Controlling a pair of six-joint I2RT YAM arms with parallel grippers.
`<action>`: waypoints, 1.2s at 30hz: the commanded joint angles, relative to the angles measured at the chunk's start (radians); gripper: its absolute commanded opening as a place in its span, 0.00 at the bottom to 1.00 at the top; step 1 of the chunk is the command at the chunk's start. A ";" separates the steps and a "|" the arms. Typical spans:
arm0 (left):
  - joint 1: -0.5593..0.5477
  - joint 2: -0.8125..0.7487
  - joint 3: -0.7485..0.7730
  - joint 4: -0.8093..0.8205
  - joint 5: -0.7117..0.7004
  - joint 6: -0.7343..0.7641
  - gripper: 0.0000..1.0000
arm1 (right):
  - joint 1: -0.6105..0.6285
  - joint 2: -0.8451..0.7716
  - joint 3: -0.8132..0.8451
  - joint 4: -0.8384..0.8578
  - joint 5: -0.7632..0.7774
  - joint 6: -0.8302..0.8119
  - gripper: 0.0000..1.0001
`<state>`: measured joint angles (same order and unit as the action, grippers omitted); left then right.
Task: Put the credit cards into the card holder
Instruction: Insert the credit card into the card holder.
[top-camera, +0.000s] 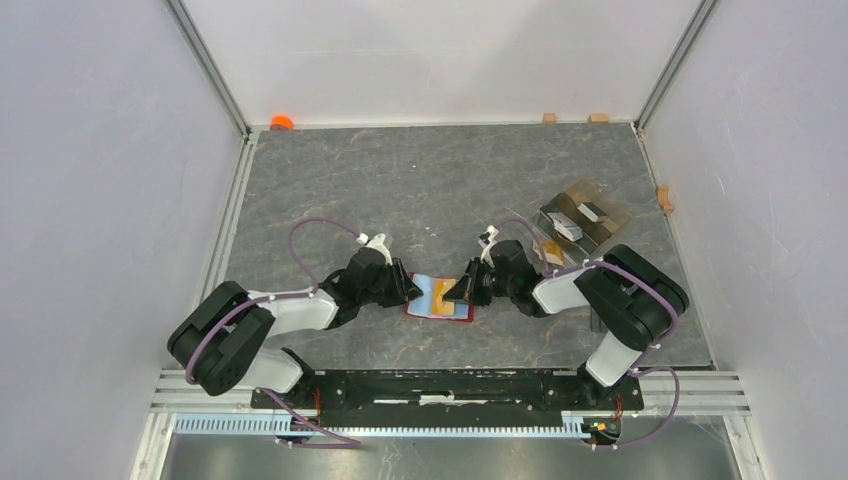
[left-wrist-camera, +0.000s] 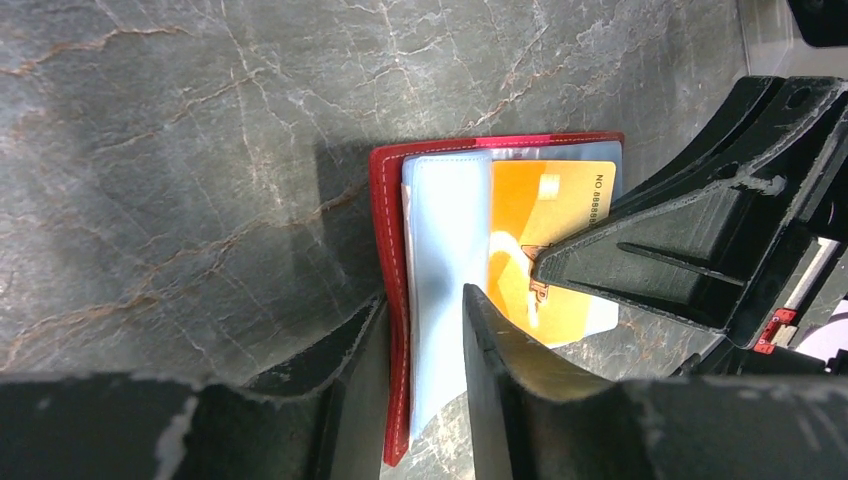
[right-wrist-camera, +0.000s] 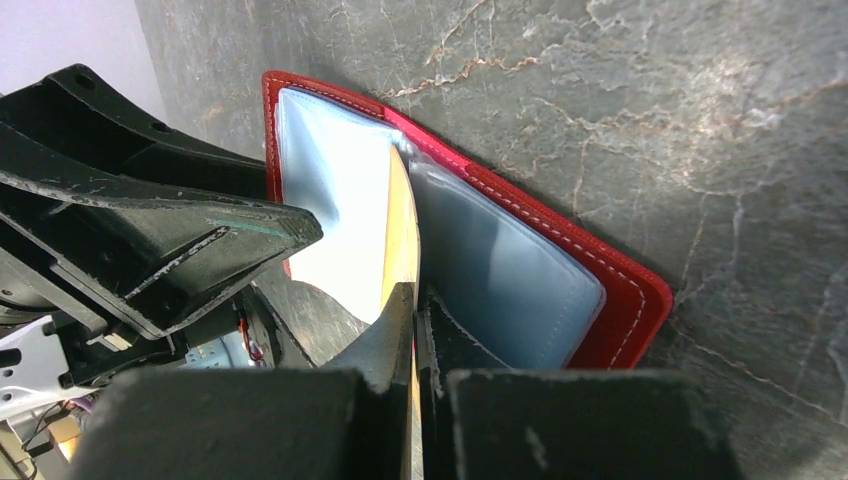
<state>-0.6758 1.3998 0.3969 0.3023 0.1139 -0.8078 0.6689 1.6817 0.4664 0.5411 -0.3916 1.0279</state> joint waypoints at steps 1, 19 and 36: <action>-0.002 0.017 -0.050 -0.245 -0.071 0.078 0.41 | 0.019 0.033 -0.029 -0.201 0.077 -0.058 0.00; -0.002 -0.021 -0.032 -0.341 -0.103 0.079 0.27 | 0.020 0.029 -0.010 -0.235 0.085 -0.088 0.00; -0.002 0.016 -0.020 -0.346 -0.087 0.082 0.02 | 0.044 0.036 -0.035 -0.168 0.049 -0.027 0.00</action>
<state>-0.6743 1.3499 0.4160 0.1322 0.0563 -0.7902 0.6773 1.6737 0.4805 0.5083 -0.3813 1.0222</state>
